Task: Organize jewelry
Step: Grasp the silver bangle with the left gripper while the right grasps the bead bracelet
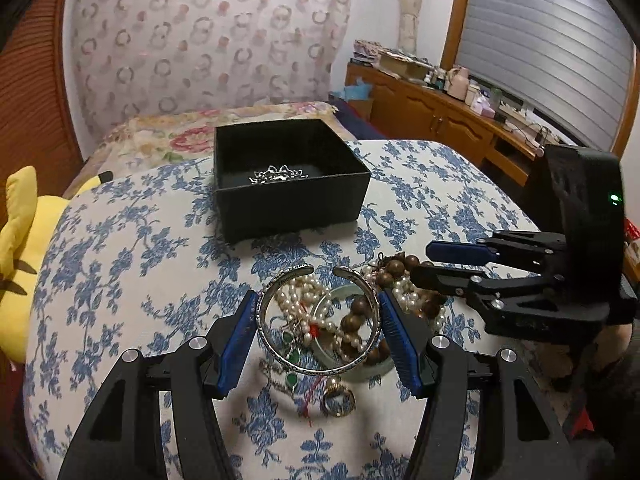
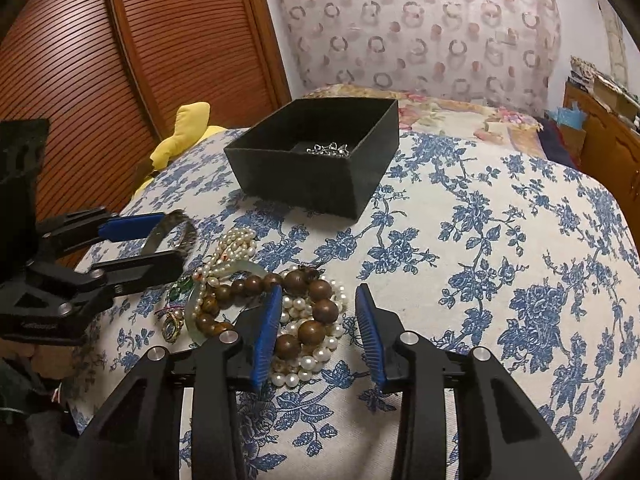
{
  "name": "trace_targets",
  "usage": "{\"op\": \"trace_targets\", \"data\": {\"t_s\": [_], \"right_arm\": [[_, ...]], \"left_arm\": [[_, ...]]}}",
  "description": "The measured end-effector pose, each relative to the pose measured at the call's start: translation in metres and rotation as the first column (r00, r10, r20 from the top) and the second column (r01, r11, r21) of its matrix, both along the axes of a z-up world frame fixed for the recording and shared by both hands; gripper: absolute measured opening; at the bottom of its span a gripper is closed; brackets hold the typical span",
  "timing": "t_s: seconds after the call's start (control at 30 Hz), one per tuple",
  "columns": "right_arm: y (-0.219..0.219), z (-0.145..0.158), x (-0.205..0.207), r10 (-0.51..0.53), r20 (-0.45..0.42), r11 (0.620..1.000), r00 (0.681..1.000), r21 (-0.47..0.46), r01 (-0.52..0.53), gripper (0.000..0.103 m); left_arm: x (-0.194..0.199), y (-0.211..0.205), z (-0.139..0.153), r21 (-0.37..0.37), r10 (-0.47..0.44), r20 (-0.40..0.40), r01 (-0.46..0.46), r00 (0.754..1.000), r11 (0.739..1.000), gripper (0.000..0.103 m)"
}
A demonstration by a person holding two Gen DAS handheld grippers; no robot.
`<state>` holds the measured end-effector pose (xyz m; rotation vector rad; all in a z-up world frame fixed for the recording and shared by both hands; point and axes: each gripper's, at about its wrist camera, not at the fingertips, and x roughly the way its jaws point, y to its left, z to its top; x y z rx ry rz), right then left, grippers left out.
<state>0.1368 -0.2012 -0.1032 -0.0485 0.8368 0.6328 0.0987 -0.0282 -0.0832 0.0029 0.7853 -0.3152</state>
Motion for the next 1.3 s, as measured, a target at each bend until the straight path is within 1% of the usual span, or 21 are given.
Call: {"op": "trace_targets", "data": {"t_s": [0.23, 0.33, 0.37, 0.43, 0.47, 0.5, 0.57, 0.7, 0.87, 1.07, 1.3], "right_arm": [[0.0, -0.008, 0.005, -0.015, -0.059, 1.0, 0.998, 0.017, 0.016, 0.04], [-0.002, -0.012, 0.006, -0.013, -0.09, 0.999, 0.996, 0.04, 0.017, 0.04], [-0.002, -0.013, 0.005, -0.01, -0.092, 0.999, 0.996, 0.046, 0.014, 0.039], [-0.002, -0.011, 0.002, -0.005, -0.088, 0.999, 0.996, 0.049, 0.009, 0.027], [-0.002, -0.01, 0.0, -0.003, -0.077, 0.999, 0.997, 0.047, 0.007, 0.025], [-0.002, -0.008, -0.001, -0.001, -0.068, 0.999, 0.998, 0.047, 0.004, 0.015], [-0.003, -0.002, -0.005, 0.003, -0.047, 0.998, 0.999, 0.056, 0.0, 0.015], [-0.001, 0.018, -0.014, 0.026, 0.021, 0.997, 0.999, 0.069, -0.027, 0.015], [0.005, 0.044, -0.024, 0.059, 0.108, 0.996, 0.992, 0.066, -0.066, 0.015], [0.01, 0.066, -0.028, 0.079, 0.164, 0.994, 0.983, 0.065, -0.09, 0.015], [0.01, 0.089, -0.024, 0.075, 0.226, 0.995, 0.971, 0.048, -0.088, 0.015]], "left_arm": [[-0.017, 0.005, 0.007, -0.009, 0.014, 0.027, -0.014, 1.0, 1.0, 0.058], [-0.023, 0.007, 0.01, -0.01, 0.02, 0.035, -0.02, 0.999, 1.0, 0.058], [-0.025, 0.007, 0.01, -0.011, 0.022, 0.038, -0.022, 0.999, 1.0, 0.058], [-0.029, 0.009, 0.01, -0.01, 0.027, 0.042, -0.026, 0.999, 1.0, 0.058], [-0.031, 0.009, 0.011, -0.009, 0.029, 0.044, -0.028, 0.999, 1.0, 0.058], [-0.032, 0.01, 0.011, -0.009, 0.03, 0.046, -0.03, 0.999, 1.0, 0.058], [-0.035, 0.011, 0.012, -0.007, 0.032, 0.049, -0.032, 0.998, 0.999, 0.058], [-0.036, 0.013, 0.015, -0.004, 0.04, 0.06, -0.039, 0.997, 0.999, 0.058], [-0.034, 0.016, 0.019, -0.006, 0.05, 0.07, -0.049, 0.996, 0.999, 0.058], [-0.032, 0.019, 0.021, -0.01, 0.058, 0.077, -0.057, 0.995, 0.998, 0.058], [-0.029, 0.019, 0.029, -0.008, 0.061, 0.096, -0.06, 0.994, 0.998, 0.058]]}}
